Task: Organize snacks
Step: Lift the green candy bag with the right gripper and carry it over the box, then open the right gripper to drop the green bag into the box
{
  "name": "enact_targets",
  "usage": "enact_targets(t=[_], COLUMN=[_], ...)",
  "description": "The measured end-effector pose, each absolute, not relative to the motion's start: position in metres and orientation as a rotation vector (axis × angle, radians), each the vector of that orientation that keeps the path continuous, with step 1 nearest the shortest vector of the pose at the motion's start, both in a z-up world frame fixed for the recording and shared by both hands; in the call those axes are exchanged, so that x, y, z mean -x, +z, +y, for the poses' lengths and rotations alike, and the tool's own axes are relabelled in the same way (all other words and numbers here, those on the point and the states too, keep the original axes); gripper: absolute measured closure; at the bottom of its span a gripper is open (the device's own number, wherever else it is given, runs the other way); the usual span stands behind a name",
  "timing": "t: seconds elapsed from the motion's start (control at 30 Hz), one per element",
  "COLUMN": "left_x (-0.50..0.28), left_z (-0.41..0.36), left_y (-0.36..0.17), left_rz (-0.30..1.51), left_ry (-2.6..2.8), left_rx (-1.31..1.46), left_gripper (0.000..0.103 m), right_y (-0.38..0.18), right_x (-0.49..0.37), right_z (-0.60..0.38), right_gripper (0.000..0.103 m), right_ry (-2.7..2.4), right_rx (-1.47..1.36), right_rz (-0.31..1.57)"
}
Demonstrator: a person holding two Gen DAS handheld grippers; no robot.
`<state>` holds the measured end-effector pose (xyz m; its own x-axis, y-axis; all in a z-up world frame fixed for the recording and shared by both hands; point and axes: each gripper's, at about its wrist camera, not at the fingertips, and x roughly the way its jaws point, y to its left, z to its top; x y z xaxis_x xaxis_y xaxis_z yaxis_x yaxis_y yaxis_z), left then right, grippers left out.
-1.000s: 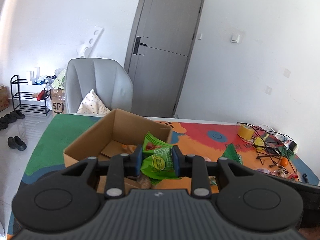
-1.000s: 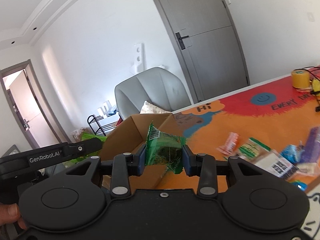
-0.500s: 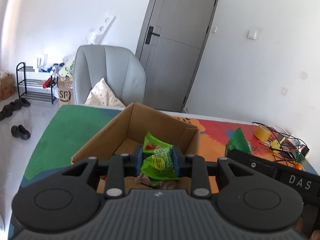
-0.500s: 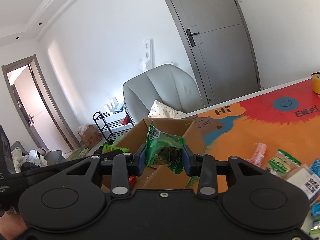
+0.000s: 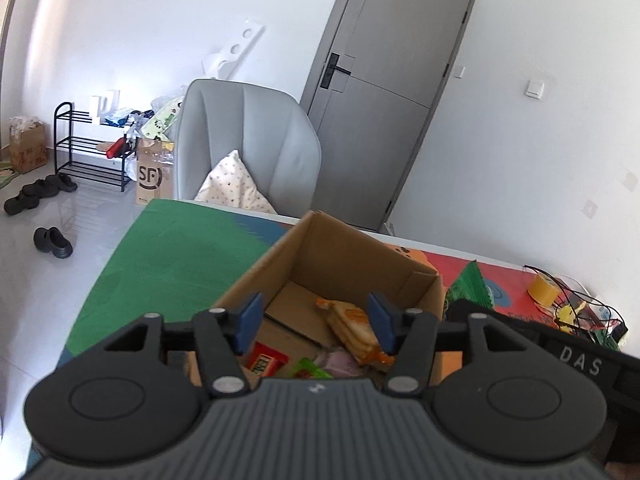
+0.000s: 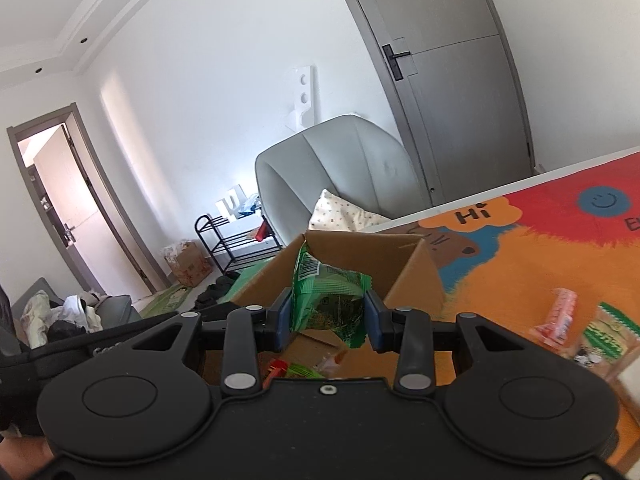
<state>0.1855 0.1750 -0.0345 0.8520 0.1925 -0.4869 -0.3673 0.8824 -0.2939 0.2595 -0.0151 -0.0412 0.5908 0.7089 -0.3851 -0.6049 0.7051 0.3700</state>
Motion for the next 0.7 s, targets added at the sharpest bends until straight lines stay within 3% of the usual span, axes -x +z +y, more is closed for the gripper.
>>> enact_targets(t=[0.23,0.3,0.33,0.37,0.7], left_x=[-0.177,-0.176,-0.175,-0.174,-0.172], left_z=[0.187,0.19,0.191,0.192,0.174], left_y=[-0.032,-0.032,-0.032,-0.032,-0.032], left_rz=[0.454,0.456,0.459,0.46,0.477], left_ry=[0.332,0.342,0.348,0.352,0.344], left_rx=[0.395,0.401,0.404,0.407,0.376], left_gripper=[0.03,0.029,0.029,0.027,0.016], right_y=[-0.04,-0.038,-0.036,-0.035,-0.043], right_x=[-0.262,-0.261,-0.26,-0.257,-0.256], right_z=[0.003,0.004,0.002,-0.002,-0.039], right_gripper=[0.062,0.032,0.011,0.007,0.008], right_ry=[0.813,0.823,0.81,0.8,0.733], right_rx=[-0.213,-0.227,-0.237,-0.252,-0.306], right_rz=[0.546,0.52,0.507,0.486,0.569])
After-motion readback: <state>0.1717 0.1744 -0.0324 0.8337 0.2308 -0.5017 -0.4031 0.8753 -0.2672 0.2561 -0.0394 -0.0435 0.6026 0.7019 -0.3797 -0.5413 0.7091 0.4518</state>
